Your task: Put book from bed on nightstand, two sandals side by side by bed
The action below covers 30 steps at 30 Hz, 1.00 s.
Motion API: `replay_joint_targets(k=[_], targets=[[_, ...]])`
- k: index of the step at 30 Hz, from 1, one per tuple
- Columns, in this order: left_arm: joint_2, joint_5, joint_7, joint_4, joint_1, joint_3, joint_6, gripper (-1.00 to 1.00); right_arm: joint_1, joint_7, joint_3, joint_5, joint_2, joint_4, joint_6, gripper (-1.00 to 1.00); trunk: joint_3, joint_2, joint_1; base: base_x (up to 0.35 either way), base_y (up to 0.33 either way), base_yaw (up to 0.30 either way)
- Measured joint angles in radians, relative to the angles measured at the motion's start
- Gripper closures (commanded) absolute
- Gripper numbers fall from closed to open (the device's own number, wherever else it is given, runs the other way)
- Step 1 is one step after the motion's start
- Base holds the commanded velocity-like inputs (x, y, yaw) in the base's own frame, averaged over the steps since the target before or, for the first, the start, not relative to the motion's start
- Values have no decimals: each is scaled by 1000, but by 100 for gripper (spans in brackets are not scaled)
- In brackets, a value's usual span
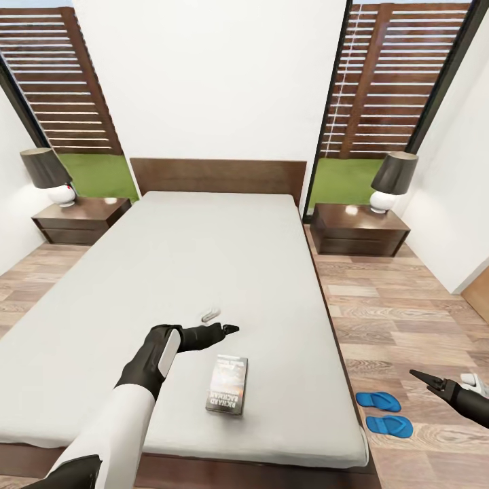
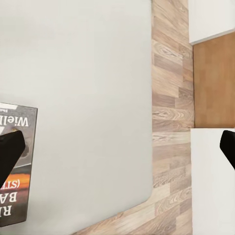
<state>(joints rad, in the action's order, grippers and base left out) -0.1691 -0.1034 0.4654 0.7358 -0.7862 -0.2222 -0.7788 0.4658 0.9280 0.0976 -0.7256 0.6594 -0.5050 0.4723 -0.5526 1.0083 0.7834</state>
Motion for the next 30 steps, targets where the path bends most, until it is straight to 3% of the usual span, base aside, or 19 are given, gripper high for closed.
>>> replay_joint_targets(k=[13,30], targets=[[0,0,0,0,0,0,0,-100,0,0,0,0,0,0,0,-100,0,0,0,94,0,0],[0,-2,0,-1,0,0,0,-100,0,0,0,0,0,0,0,-100,0,0,0,5,0,0]])
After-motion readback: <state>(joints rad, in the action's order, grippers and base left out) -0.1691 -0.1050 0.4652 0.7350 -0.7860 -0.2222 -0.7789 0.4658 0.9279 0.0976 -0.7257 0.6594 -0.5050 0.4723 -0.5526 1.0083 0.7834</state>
